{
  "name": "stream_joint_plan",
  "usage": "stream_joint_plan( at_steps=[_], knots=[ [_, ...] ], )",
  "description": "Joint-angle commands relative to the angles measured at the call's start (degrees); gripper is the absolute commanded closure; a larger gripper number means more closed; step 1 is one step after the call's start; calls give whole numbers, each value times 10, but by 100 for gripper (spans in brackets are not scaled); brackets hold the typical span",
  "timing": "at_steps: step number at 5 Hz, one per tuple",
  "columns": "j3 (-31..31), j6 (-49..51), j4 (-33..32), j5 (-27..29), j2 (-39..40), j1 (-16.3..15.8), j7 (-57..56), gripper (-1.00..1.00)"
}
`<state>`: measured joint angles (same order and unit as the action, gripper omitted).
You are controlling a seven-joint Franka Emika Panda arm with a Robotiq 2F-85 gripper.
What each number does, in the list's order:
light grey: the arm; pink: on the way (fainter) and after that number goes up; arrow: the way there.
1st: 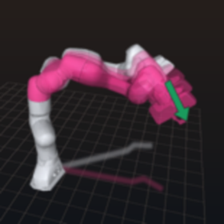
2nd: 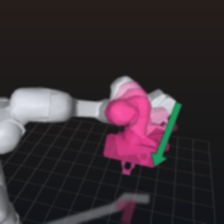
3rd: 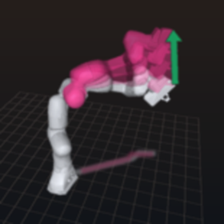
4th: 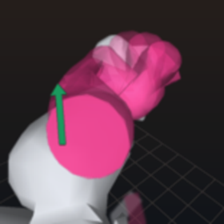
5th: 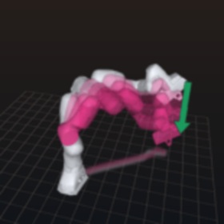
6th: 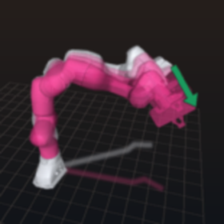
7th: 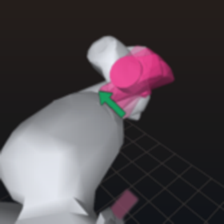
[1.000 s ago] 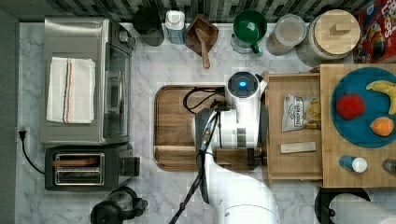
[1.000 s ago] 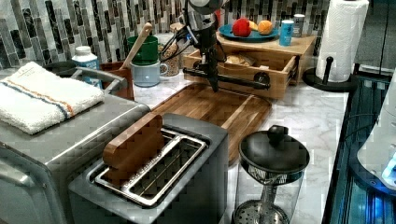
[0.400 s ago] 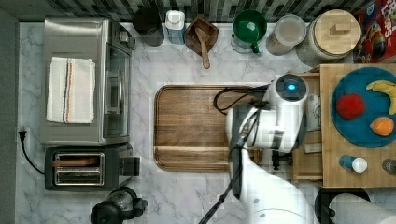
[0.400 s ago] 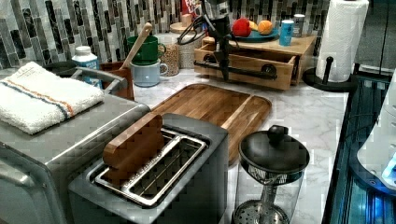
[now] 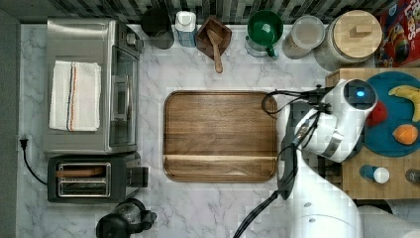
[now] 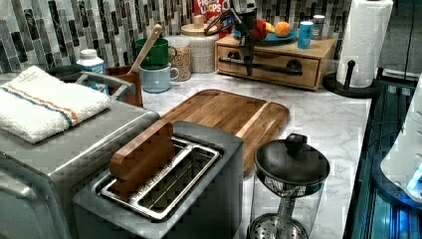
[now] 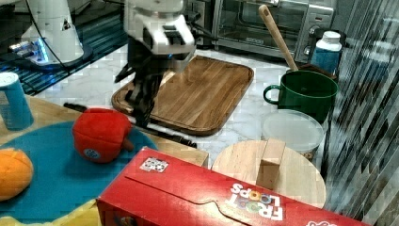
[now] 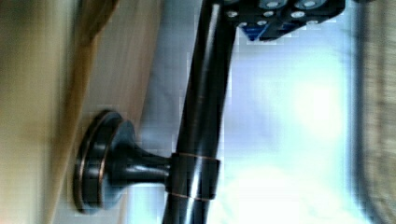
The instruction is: Close the drawer.
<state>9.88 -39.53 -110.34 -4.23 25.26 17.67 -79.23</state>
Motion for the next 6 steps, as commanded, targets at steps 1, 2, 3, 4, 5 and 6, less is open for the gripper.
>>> stream_joint_plan(
  at_steps=[1, 2, 3, 4, 5, 6],
  knots=[
    [80, -4, 130, 25, 44, 47, -57, 100],
    [65, -4, 130, 14, 42, 61, -51, 100],
    [64, -4, 130, 14, 42, 61, -50, 100],
    [64, -4, 130, 14, 42, 61, -50, 100],
    [61, -4, 130, 12, 41, 64, -49, 100],
    [60, -4, 130, 12, 41, 64, -49, 100]
  ],
)
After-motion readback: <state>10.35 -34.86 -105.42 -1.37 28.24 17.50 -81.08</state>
